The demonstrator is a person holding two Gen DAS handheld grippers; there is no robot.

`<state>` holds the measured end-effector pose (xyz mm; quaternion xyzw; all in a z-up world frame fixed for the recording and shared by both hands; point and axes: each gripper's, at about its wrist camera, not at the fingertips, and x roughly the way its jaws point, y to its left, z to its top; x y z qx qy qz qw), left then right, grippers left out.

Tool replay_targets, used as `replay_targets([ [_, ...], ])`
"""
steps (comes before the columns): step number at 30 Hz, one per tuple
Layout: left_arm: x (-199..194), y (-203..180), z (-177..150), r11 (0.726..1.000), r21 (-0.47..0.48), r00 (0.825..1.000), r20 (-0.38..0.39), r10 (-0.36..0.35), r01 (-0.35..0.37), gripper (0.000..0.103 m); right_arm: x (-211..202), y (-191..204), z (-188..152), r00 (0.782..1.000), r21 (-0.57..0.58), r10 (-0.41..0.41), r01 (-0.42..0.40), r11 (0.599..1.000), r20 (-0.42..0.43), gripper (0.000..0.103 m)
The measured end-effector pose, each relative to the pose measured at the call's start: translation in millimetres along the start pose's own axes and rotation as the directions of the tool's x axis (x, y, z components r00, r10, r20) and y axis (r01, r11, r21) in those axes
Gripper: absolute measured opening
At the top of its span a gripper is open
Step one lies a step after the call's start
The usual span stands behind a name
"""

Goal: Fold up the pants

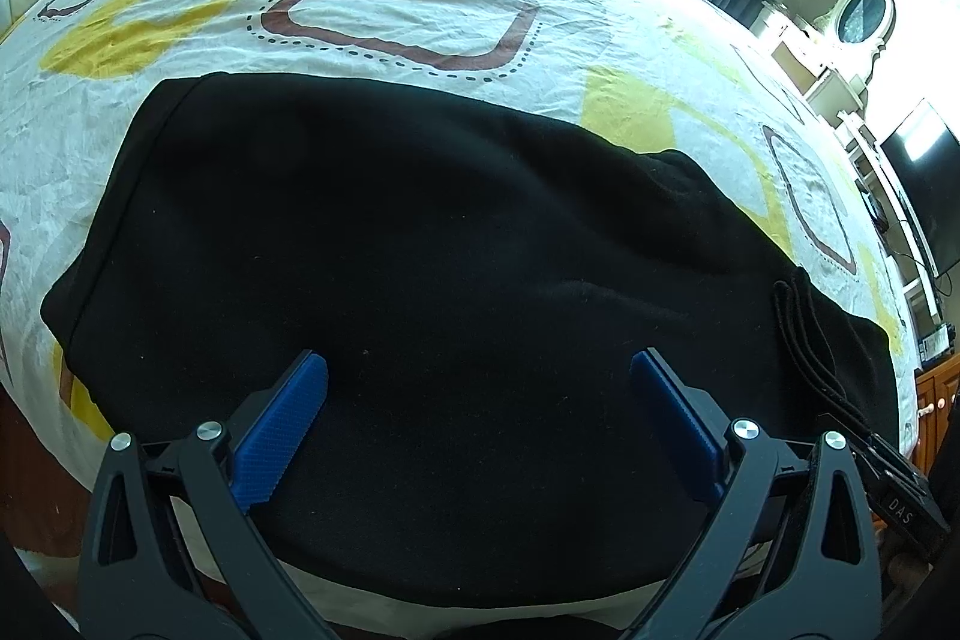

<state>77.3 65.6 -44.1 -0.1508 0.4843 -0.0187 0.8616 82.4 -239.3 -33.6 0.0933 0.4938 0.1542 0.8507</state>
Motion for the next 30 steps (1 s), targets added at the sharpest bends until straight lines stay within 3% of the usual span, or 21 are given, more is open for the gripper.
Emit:
replay_targets([
  [4,-0.3,-0.9,-0.7,1.000,0.006,1.000,0.000,0.004,-0.004,0.101,0.2,9.3,-4.7,0.999,-0.031,0.029,-0.030,0.999,-0.026,0.046],
  [8,-0.1,-3.3,-1.6,1.000,0.017,1.000,-0.001,0.010,-0.010,0.101,-5.1,19.7,-9.3,0.990,-0.055,0.121,-0.125,0.991,-0.067,0.051],
  [13,-0.1,-4.0,-2.2,1.000,0.021,1.000,-0.002,0.009,-0.009,0.101,-40.6,-0.9,6.9,0.956,0.009,0.287,-0.287,0.958,-0.055,0.053],
  [16,0.1,-3.8,-2.1,1.000,0.022,1.000,-0.002,0.012,-0.012,0.101,-78.8,-48.2,25.3,0.945,0.106,0.324,-0.327,0.939,0.038,0.061],
  [20,-0.3,-4.4,-2.8,0.999,0.029,1.000,-0.001,0.021,-0.021,0.101,-116.3,-155.5,36.7,0.954,0.314,0.235,-0.285,0.906,0.186,0.064],
  [24,-0.9,-7.0,-4.5,0.999,0.036,1.000,0.002,0.029,-0.029,0.101,-101.9,-247.3,26.0,0.976,0.525,0.148,-0.212,0.824,0.161,0.064],
  [27,-0.2,-9.1,-5.3,0.998,0.051,0.999,0.004,0.040,-0.040,0.101,-74.0,-278.4,16.0,0.956,0.614,0.243,-0.290,0.734,0.161,0.064],
  [30,0.4,-12.0,-6.6,0.996,0.071,0.999,0.006,0.054,-0.054,0.101,-50.7,-280.3,13.3,0.944,0.629,0.298,-0.318,0.710,0.141,0.059],
])
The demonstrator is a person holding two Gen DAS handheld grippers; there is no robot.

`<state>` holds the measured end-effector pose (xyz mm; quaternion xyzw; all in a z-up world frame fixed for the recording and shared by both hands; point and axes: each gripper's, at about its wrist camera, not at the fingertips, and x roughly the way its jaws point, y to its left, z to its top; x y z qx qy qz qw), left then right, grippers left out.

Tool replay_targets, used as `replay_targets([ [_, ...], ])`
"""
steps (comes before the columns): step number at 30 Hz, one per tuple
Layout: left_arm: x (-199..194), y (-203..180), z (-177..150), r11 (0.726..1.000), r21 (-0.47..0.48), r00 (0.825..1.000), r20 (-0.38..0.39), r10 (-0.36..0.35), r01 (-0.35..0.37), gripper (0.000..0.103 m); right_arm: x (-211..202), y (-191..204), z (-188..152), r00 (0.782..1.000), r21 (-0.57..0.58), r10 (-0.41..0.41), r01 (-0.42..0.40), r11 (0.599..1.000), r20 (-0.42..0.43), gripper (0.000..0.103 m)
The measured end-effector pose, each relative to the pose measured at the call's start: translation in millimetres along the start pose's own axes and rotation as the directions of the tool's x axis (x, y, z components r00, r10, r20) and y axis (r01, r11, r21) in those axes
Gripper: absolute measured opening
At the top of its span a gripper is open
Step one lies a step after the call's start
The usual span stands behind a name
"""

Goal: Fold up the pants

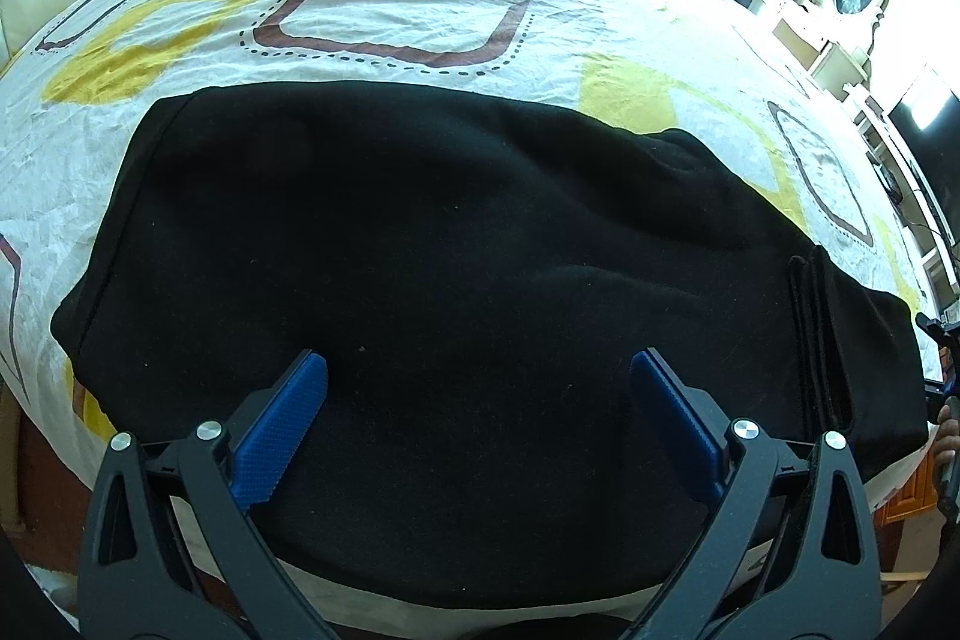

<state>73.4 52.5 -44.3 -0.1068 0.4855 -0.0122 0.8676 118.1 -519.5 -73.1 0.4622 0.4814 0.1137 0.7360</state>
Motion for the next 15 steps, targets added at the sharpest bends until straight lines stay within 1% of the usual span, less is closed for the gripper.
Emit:
replay_targets([
  [1,0.0,-1.1,-0.6,1.000,0.005,1.000,0.001,0.004,-0.004,0.101,4.1,0.5,-0.2,1.000,-0.014,-0.006,0.006,1.000,0.000,0.050],
  [2,0.1,-1.6,-1.0,1.000,0.009,1.000,0.001,0.008,-0.008,0.101,7.9,2.3,0.0,1.000,-0.036,0.001,-0.001,0.999,-0.007,0.028],
  [4,0.3,-2.4,-1.6,1.000,0.015,1.000,0.002,0.013,-0.013,0.101,14.3,3.4,-0.1,0.999,-0.072,-0.045,0.044,0.996,-0.013,0.025],
  [7,0.7,-2.5,-1.9,1.000,0.019,1.000,0.003,0.017,-0.017,0.101,12.8,4.9,-1.8,0.999,-0.074,-0.040,0.040,0.996,-0.006,0.025],
  [9,0.5,-2.5,-2.3,1.000,0.021,1.000,0.003,0.017,-0.017,0.101,10.7,1.4,-2.7,1.000,-0.039,-0.016,0.015,0.999,-0.012,0.033],
  [10,0.5,-2.9,-2.3,1.000,0.021,1.000,0.003,0.017,-0.017,0.101,9.4,-1.5,-4.6,1.000,-0.020,0.003,-0.004,1.000,-0.028,0.037],
  [11,0.6,-2.9,-2.3,1.000,0.020,1.000,0.003,0.017,-0.017,0.101,8.2,-3.2,-8.0,0.999,-0.008,0.015,-0.016,1.000,-0.045,0.043],
  [15,-0.1,-2.5,-2.9,1.000,0.017,1.000,0.003,0.013,-0.014,0.101,1.9,-4.3,-34.1,0.991,-0.029,0.049,-0.053,0.998,-0.127,0.056],
])
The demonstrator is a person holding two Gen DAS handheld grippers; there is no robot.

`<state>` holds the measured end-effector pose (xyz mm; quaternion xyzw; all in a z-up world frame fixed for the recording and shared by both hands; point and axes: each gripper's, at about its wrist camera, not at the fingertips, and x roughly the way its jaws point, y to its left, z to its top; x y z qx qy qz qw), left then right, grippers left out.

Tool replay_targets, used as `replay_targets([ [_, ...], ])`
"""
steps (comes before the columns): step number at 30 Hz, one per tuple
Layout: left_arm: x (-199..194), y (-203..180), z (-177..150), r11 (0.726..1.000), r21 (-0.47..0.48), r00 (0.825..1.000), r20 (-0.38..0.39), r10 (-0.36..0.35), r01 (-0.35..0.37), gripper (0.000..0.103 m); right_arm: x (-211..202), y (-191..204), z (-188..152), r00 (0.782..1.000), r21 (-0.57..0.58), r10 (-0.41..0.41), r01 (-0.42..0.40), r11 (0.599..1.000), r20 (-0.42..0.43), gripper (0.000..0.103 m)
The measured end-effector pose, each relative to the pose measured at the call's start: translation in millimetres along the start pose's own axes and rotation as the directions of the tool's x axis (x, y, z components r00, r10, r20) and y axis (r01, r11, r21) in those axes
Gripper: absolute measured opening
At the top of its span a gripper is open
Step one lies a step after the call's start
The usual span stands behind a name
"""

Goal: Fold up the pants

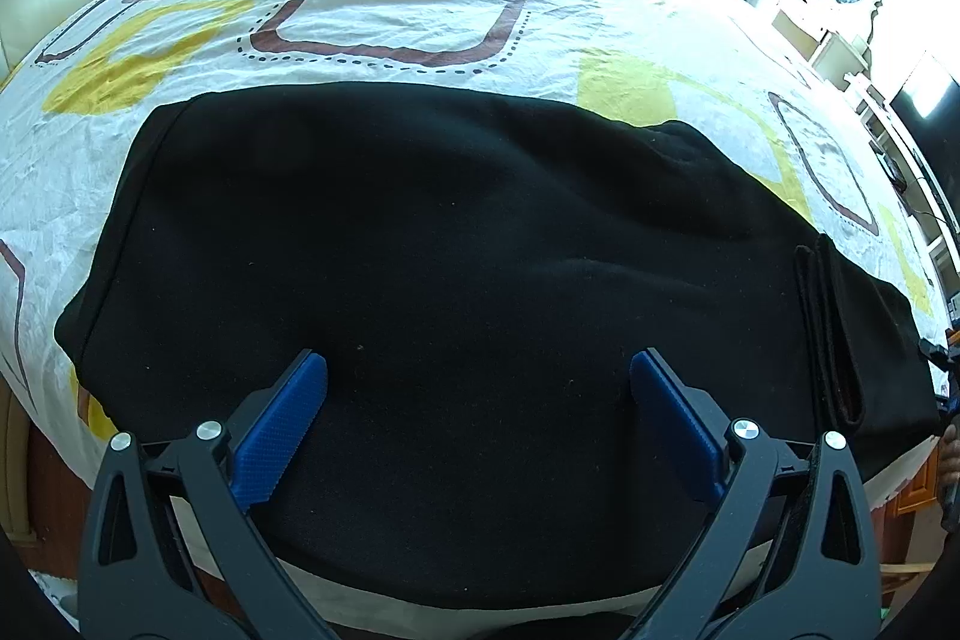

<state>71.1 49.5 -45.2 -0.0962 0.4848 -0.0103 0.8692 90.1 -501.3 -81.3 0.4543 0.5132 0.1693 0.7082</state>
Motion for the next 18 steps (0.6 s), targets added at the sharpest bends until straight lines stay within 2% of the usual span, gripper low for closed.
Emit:
replay_targets([
  [4,0.1,-0.3,0.3,1.000,0.001,1.000,0.000,0.000,0.000,0.101,-4.2,-2.6,-26.1,0.997,-0.021,0.011,-0.012,1.000,-0.073,0.058],
  [5,0.2,-0.2,0.4,1.000,0.001,1.000,0.000,0.000,0.000,0.101,-7.0,-4.2,-30.0,0.997,-0.030,0.010,-0.012,0.999,-0.075,0.055],
  [6,0.1,-0.2,0.3,1.000,0.000,1.000,0.000,0.000,0.000,0.101,-9.9,-5.5,-32.9,0.998,-0.043,-0.003,0.001,0.999,-0.062,0.038],
  [7,0.1,-0.2,0.3,1.000,0.000,1.000,0.000,-0.001,0.001,0.101,-10.3,-5.5,-34.8,0.997,-0.074,-0.052,0.047,0.996,-0.060,0.031],
  [8,0.1,-0.1,0.3,1.000,-0.001,1.000,0.000,-0.002,0.002,0.101,-8.7,-5.6,-35.9,0.994,-0.104,-0.088,0.081,0.991,-0.061,0.029],
  [11,1.1,-0.1,0.8,1.000,0.007,1.000,-0.001,-0.001,0.001,0.101,-6.3,-6.5,-38.8,0.995,-0.099,-0.093,0.088,0.991,-0.041,0.029],
  [13,1.0,-0.5,0.8,1.000,0.016,1.000,-0.001,0.001,-0.001,0.101,-10.8,-2.8,-41.7,0.994,-0.090,-0.108,0.105,0.990,-0.027,0.036],
  [14,0.9,-0.6,0.8,1.000,0.018,1.000,-0.002,0.000,0.000,0.101,-14.2,2.3,-43.4,0.991,-0.087,-0.134,0.133,0.987,-0.007,0.046],
  [15,0.6,-0.7,0.8,1.000,0.019,1.000,-0.002,0.000,0.000,0.101,-17.8,9.0,-44.8,0.985,-0.087,-0.168,0.170,0.982,0.029,0.052],
  [16,0.5,-0.8,1.1,1.000,0.020,1.000,-0.003,-0.001,0.001,0.101,-22.3,17.5,-46.8,0.973,-0.090,-0.217,0.224,0.971,0.082,0.062],
  [17,0.0,-0.6,1.2,1.000,0.019,1.000,-0.002,-0.004,0.004,0.101,-24.0,31.0,-51.5,0.951,-0.102,-0.275,0.290,0.952,0.140,0.067],
  [18,-0.7,-0.1,1.4,1.000,0.016,1.000,-0.001,-0.008,0.008,0.101,-27.7,42.8,-57.1,0.922,-0.124,-0.335,0.363,0.924,0.195,0.067],
])
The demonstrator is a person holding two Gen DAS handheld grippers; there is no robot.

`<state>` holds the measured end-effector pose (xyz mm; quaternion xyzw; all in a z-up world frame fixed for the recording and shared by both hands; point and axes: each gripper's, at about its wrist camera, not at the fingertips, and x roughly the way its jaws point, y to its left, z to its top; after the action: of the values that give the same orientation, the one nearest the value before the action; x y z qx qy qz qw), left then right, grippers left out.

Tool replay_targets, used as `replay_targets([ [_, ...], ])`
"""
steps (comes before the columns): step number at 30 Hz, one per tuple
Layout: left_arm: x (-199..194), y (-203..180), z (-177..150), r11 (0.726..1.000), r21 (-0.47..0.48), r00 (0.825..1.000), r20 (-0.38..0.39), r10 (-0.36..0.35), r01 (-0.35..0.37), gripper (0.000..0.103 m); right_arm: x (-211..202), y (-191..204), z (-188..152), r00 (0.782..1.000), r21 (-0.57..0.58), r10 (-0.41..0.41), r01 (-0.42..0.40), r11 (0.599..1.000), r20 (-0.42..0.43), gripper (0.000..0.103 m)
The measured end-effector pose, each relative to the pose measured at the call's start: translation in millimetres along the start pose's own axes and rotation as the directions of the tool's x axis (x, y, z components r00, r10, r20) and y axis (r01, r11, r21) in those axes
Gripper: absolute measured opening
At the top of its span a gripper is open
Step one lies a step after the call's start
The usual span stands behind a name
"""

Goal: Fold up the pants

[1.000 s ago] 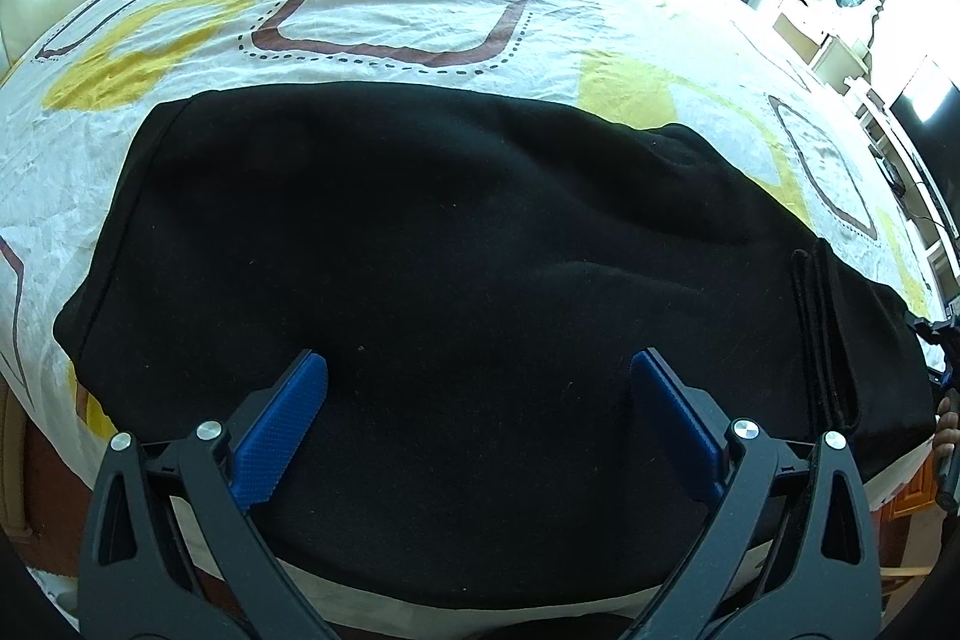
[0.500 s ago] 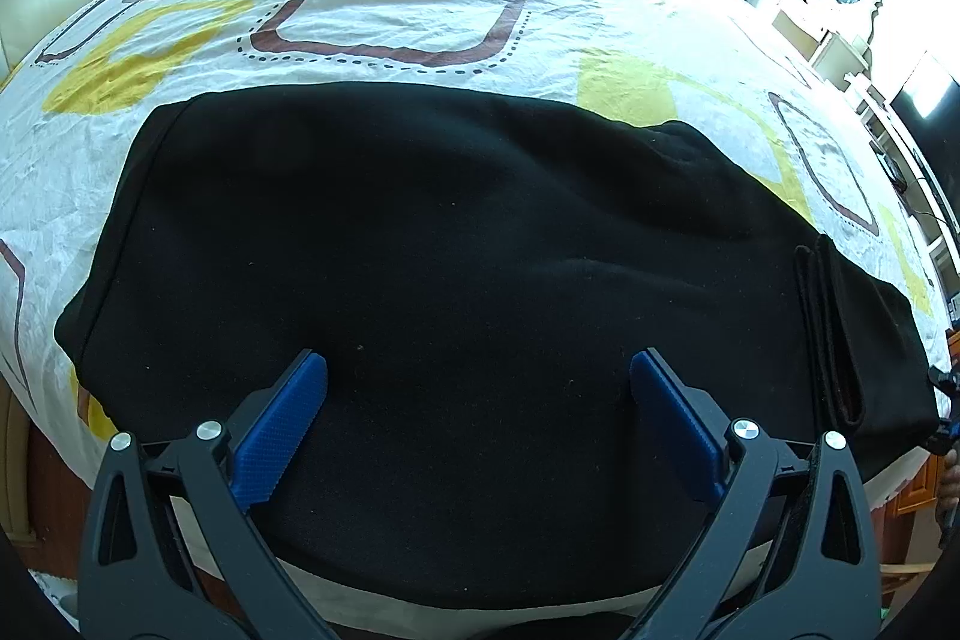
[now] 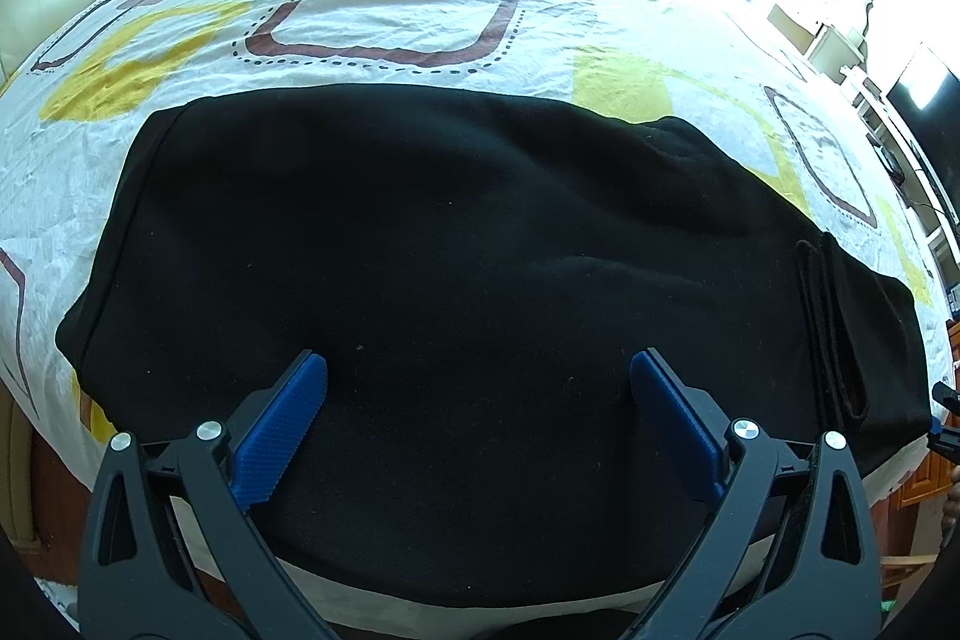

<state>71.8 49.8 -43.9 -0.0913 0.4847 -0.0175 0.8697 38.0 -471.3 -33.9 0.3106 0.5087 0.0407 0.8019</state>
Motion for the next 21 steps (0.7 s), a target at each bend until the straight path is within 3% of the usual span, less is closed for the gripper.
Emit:
replay_targets([
  [2,-2.2,1.8,0.4,1.000,-0.016,1.000,0.005,-0.014,0.014,0.101,-9.9,19.2,-7.1,0.989,-0.058,-0.132,0.136,0.989,0.068,0.067],
  [4,-5.1,6.0,1.7,0.998,-0.044,0.999,0.012,-0.037,0.037,0.101,-14.4,34.0,-15.6,0.975,-0.092,-0.189,0.200,0.975,0.119,0.067],
  [8,-14.3,18.9,5.5,0.989,-0.119,0.996,0.011,-0.084,0.084,0.101,-9.6,65.8,-33.4,0.966,-0.178,-0.215,0.240,0.954,0.146,0.068],
  [12,-32.8,34.4,8.4,0.980,-0.181,0.996,0.041,-0.073,0.079,0.101,-1.6,84.3,-43.8,0.956,-0.269,-0.245,0.281,0.921,0.160,0.070],
  [21,-72.2,96.9,13.5,0.992,-0.127,0.982,0.181,0.051,-0.028,0.101,6.6,116.2,-61.2,0.943,-0.398,-0.268,0.326,0.857,0.196,0.071],
])
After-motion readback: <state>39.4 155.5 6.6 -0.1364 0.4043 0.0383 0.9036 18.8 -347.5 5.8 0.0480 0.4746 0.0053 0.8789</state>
